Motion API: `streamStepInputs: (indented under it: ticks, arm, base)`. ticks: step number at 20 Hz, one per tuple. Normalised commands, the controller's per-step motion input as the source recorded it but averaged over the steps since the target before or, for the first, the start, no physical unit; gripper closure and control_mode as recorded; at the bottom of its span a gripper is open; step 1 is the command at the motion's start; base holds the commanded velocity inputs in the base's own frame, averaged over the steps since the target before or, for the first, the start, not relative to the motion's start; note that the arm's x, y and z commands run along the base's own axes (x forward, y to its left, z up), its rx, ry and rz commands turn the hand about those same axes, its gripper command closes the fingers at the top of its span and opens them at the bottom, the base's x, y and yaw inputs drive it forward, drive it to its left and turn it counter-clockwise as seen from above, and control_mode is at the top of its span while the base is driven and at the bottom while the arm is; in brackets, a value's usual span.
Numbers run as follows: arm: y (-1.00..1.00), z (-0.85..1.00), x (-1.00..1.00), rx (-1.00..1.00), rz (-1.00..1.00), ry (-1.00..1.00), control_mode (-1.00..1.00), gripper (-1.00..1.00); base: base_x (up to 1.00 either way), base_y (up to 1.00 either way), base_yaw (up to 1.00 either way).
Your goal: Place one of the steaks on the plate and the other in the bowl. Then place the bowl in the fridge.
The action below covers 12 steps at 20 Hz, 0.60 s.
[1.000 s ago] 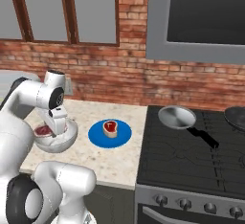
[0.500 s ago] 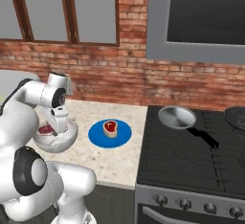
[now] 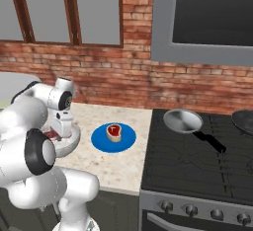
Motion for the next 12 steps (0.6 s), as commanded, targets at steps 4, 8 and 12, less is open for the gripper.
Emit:
streamStepInputs:
  ticks: [4, 8, 12]
  arm:
    - [0.14, -0.20, 0.00, 0.00, 0.00, 0.01, -1.00, 1.00]
    - [0.03, -0.17, 0.00, 0.00, 0.00, 0.00, -1.00, 1.00]
    - [0.00, -0.18, 0.00, 0.00, 0.00, 0.00, -1.00, 1.00]
  base:
    - [0.00, 0.00, 0.00]
    - [0.00, 0.00, 0.00]
    - [0.00, 0.00, 0.00]
